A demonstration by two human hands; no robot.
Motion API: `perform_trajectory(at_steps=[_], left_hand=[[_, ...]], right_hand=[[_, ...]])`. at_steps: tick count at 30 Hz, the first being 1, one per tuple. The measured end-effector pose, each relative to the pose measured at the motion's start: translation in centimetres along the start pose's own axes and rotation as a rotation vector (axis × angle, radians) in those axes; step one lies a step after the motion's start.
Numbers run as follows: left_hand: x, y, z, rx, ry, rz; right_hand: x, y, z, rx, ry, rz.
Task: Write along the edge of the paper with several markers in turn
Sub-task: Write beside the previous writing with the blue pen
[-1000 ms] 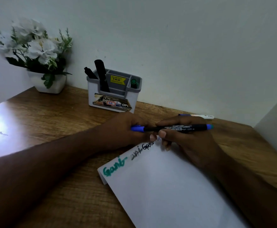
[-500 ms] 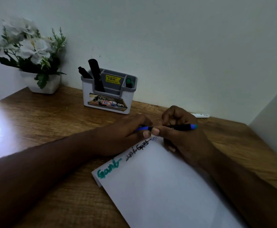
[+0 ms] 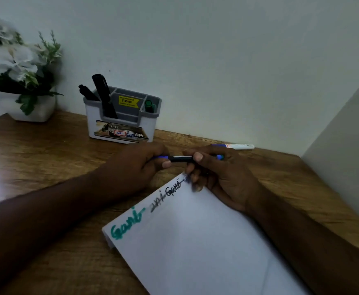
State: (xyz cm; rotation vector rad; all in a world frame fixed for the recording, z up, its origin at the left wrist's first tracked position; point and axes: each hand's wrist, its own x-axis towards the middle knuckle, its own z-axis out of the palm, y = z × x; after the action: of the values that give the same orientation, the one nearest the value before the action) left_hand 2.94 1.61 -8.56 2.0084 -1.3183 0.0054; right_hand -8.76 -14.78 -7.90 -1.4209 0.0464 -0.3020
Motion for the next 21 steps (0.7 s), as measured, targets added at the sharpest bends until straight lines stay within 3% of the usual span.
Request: perform_trajectory(at_steps=[5, 8, 10, 14, 21], left_hand=[[-0.1, 0.4, 0.4, -0.019, -0.002, -0.025], [-0.2, 0.2, 0.1, -0.044, 0.085, -0.057], [-0.5, 0.3, -0.6, -0.120, 0.209, -0.086], [-1.1, 0.4, -2.3, -0.500, 0.481, -0.153], [-0.6, -0.9, -7.4, -0.793, 0.933, -0.116]], right_hand=[[-0.1, -0.1, -0.1, -0.053, 0.020, 0.023], [0.2, 0.1, -0.1, -0.054, 0.039, 0.086], [0.3, 0.3, -0.1, -0.036, 0.046, 0.099], [0.1, 0.3, -0.4, -0.035, 0.067, 0.088], [0.0, -0.1, 0.5, -0.136, 0.137, 0.124]])
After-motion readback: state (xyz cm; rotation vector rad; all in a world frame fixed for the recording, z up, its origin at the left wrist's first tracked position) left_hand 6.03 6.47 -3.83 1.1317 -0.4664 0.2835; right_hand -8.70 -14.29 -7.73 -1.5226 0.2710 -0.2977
